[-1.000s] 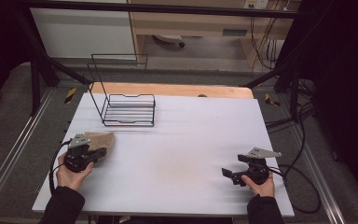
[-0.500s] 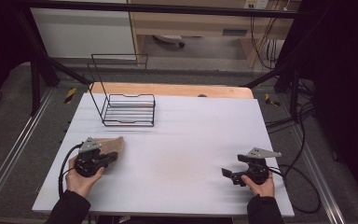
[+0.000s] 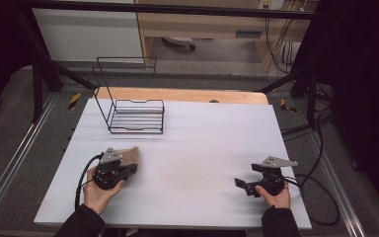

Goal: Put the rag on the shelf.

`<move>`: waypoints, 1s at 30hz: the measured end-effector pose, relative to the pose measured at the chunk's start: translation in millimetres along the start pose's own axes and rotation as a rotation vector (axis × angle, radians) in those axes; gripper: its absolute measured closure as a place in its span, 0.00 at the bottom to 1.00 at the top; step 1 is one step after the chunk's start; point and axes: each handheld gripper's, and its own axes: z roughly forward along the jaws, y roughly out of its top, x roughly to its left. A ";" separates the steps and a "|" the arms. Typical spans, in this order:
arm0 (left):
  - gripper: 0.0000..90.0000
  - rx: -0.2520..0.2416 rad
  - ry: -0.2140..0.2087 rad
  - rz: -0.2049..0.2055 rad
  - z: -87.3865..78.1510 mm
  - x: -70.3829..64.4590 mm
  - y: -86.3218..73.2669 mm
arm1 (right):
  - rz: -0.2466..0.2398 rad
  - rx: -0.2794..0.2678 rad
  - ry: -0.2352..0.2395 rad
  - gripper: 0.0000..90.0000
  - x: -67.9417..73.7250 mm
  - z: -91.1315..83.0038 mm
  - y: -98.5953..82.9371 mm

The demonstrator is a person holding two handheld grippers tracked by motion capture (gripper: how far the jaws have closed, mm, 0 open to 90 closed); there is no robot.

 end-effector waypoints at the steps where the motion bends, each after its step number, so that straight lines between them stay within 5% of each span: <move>1: 0.97 -0.001 0.000 -0.005 2.0 -1.1 0.8 | 0.002 -0.001 0.000 0.02 0.2 0.1 0.0; 19: 0.96 0.062 0.011 0.005 52.3 -17.1 9.0 | -0.004 0.000 0.003 0.03 0.1 0.9 -0.1; 25: 0.92 0.058 0.004 0.033 53.4 -16.9 7.0 | -0.005 0.004 0.004 0.03 0.4 1.4 -0.2; 30: 0.74 0.051 0.002 0.079 41.2 -13.2 10.7 | -0.004 0.004 0.002 0.03 0.5 1.1 -0.1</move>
